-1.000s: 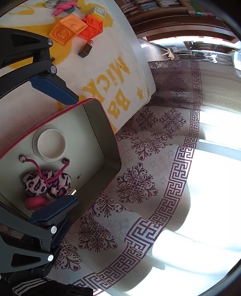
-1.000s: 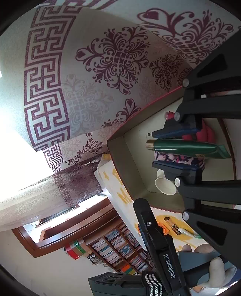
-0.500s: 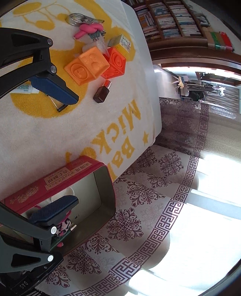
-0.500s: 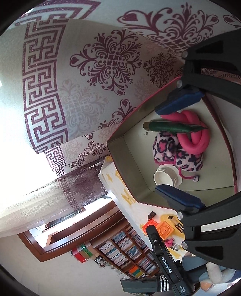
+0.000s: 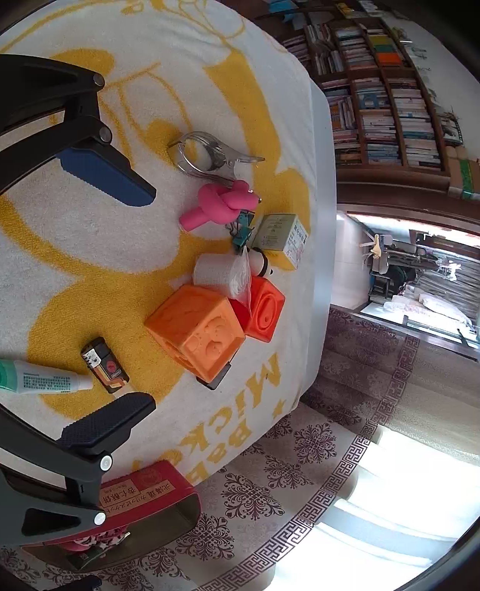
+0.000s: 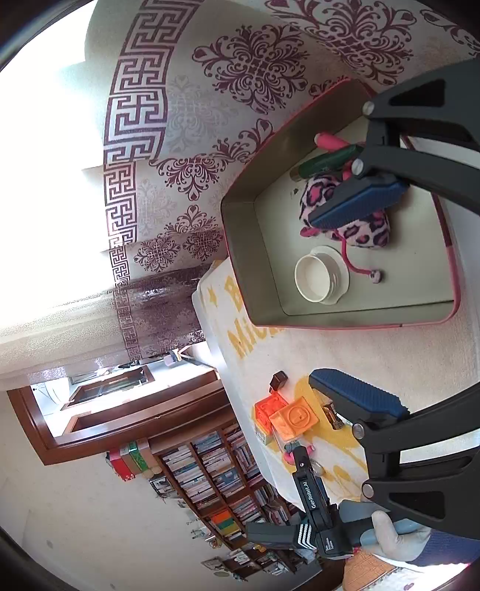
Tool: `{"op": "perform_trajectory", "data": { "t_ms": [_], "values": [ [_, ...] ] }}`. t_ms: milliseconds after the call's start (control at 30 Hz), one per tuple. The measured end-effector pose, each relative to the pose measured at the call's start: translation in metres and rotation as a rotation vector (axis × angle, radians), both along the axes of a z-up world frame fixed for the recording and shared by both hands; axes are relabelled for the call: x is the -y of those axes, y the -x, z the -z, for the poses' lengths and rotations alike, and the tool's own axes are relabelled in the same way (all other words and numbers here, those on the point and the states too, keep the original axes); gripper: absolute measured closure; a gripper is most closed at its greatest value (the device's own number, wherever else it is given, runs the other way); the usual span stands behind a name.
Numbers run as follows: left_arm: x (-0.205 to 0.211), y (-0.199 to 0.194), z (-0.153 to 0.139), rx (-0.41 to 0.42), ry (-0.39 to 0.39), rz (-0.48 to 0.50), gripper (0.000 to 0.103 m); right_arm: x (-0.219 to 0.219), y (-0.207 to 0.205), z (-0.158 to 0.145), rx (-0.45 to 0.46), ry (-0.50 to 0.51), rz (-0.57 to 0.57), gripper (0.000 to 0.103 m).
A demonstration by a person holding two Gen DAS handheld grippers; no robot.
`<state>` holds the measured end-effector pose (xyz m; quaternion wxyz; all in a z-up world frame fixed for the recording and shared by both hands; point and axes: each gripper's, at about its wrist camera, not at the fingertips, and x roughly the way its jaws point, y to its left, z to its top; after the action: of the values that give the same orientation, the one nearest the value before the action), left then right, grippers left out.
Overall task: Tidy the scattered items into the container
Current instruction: 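Withdraw both tools from the box toward the remaining items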
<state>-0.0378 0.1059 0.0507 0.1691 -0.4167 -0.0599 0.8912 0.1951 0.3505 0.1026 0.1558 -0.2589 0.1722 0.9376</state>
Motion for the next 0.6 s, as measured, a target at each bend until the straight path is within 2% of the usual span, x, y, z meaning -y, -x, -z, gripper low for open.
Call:
{"op": "perform_trajectory", "data": {
  "t_ms": [167, 367, 600],
  "values": [
    [0.032, 0.005, 0.014, 0.025, -0.029, -0.065, 0.001, 0.036, 0.024, 0.011, 0.045, -0.003, -0.108, 0.022],
    [0.048, 0.006, 0.021, 0.043, -0.009, -0.118, 0.001, 0.076, 0.05, 0.028, 0.099, -0.007, -0.221, 0.022],
    [0.068, 0.01, 0.026, 0.06, -0.007, -0.171, 0.001, 0.091, 0.064, 0.057, 0.173, 0.072, -0.272, 0.022]
  ]
}}
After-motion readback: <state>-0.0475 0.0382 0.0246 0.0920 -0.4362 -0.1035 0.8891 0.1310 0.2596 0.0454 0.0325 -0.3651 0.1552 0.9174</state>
